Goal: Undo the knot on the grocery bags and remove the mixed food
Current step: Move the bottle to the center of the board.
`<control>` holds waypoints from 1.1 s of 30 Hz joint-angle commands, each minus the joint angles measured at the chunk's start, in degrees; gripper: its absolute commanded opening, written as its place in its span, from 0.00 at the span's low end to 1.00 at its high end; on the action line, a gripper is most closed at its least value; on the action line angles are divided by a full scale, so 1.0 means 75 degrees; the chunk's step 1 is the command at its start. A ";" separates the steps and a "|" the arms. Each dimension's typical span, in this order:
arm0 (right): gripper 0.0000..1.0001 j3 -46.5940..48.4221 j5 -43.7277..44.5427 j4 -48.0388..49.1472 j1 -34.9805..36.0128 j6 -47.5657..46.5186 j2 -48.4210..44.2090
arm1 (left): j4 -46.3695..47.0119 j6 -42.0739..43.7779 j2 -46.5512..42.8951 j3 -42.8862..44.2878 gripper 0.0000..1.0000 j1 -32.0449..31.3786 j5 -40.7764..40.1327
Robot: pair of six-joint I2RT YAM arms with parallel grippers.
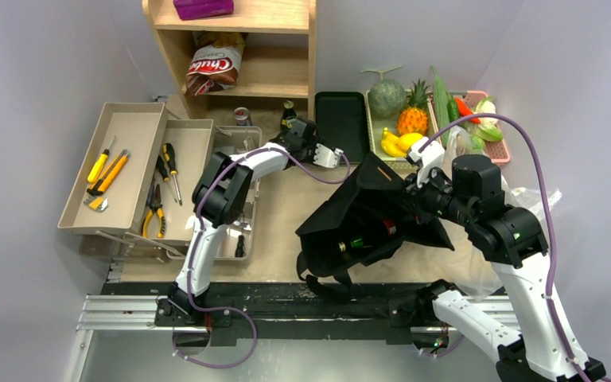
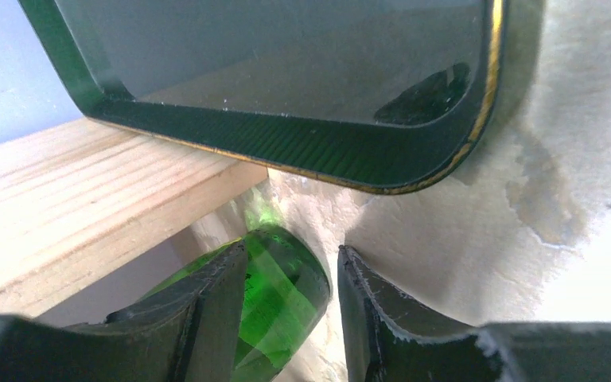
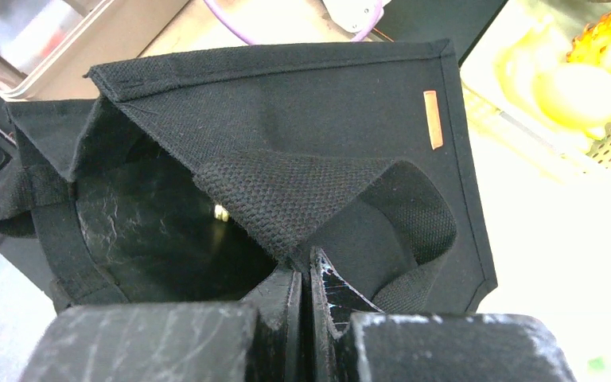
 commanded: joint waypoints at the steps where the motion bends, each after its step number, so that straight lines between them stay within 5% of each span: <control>1: 0.00 0.0270 0.0173 -0.0095 -0.0079 -0.0024 0.0030 | 0.0144 0.0033 -0.0009 0.0124 0.44 0.0242 -0.0212; 27: 0.00 0.0310 0.0158 -0.0117 -0.0101 -0.0018 0.0047 | 0.0593 -0.0126 -0.0252 -0.0203 0.44 0.1117 -0.0100; 33: 0.00 0.0279 -0.0124 0.0057 -0.0097 -0.0194 -0.0051 | -0.0359 -0.1921 -0.2166 -0.1108 0.48 0.0904 0.2136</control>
